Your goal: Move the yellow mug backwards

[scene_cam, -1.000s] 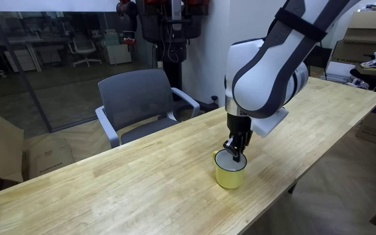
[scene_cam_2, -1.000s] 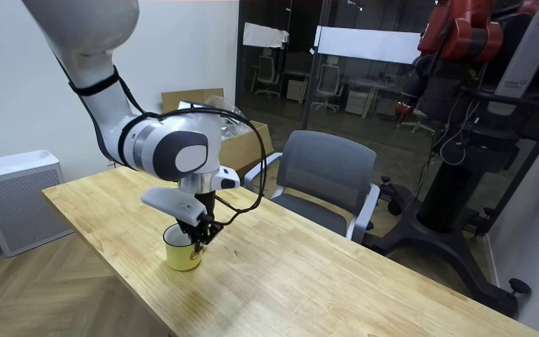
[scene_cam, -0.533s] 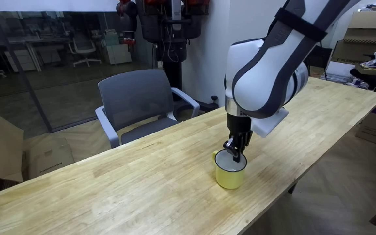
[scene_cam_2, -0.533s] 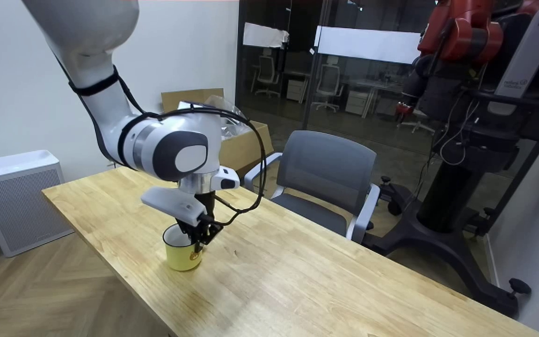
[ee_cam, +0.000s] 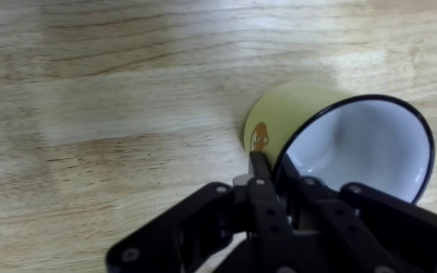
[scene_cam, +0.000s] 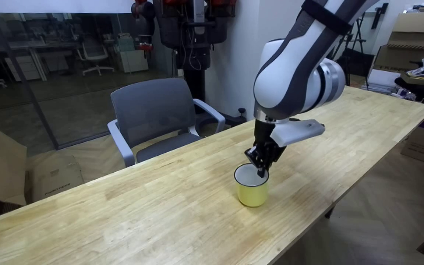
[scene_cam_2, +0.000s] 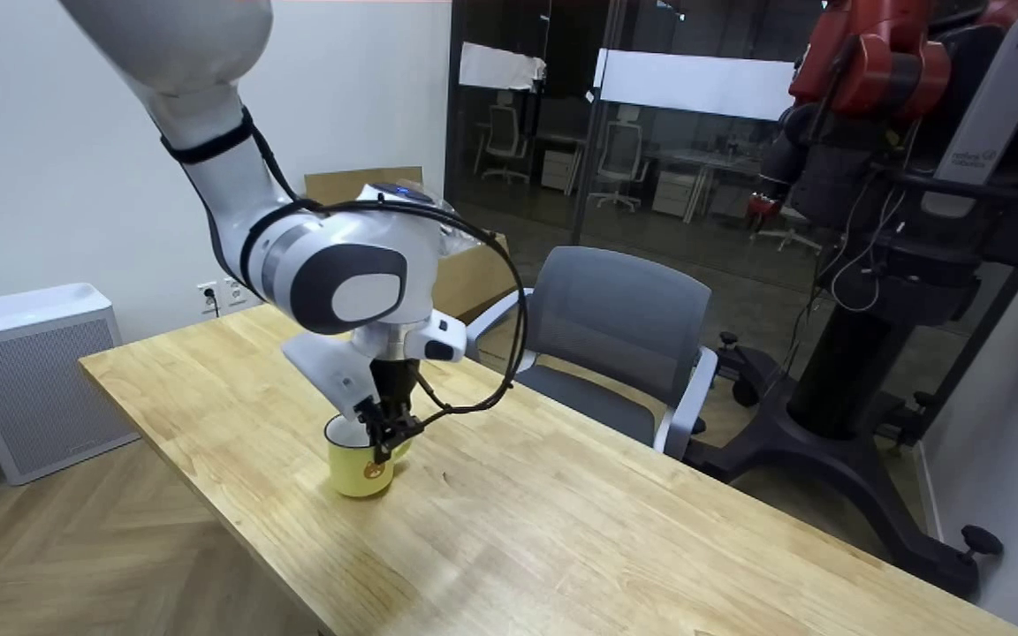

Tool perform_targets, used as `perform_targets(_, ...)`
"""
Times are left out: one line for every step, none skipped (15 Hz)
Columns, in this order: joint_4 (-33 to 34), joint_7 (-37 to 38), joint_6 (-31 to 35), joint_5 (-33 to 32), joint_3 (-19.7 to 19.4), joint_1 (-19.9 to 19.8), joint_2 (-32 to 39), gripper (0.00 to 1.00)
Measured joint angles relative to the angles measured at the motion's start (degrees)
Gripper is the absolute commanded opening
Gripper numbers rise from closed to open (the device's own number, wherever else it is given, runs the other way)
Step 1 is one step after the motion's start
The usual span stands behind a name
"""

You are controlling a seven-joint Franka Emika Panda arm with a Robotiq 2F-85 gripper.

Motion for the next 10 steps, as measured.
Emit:
perform_targets(0.71,1.22,-0.41,0.99,-0.39,-0.4,0.01,0.03)
perform_targets(1.42,2.33,-0.8,1.94,-0.84,-0.86,0.04,0.03)
perform_targets(2.24,3.18,-1.31,2.97,-1.23,-1.47,0.1,0.03)
perform_targets(3.08,3.85,-1.7,4.18,-1.52,-2.26,0.21,0.03)
perform_targets(3.98,4.33,-2.17,5.47,-1.73,-3.17,0.37,0.03)
perform_targets(4.9,4.83,-2.57,6.78,-1.85,-4.17,0.65,0.03)
perform_targets(5.82,5.25,-2.69,8.1,-1.91,-5.12,1.08,0.03)
perform_targets(6.79,5.78,-2.71,9.44,-1.96,-6.05,1.69,0.03)
perform_targets(7.74,6.39,-2.71,10.84,-2.0,-6.88,2.45,0.03)
perform_targets(8.71,7.15,-2.71,12.18,-2.03,-7.6,3.26,0.03)
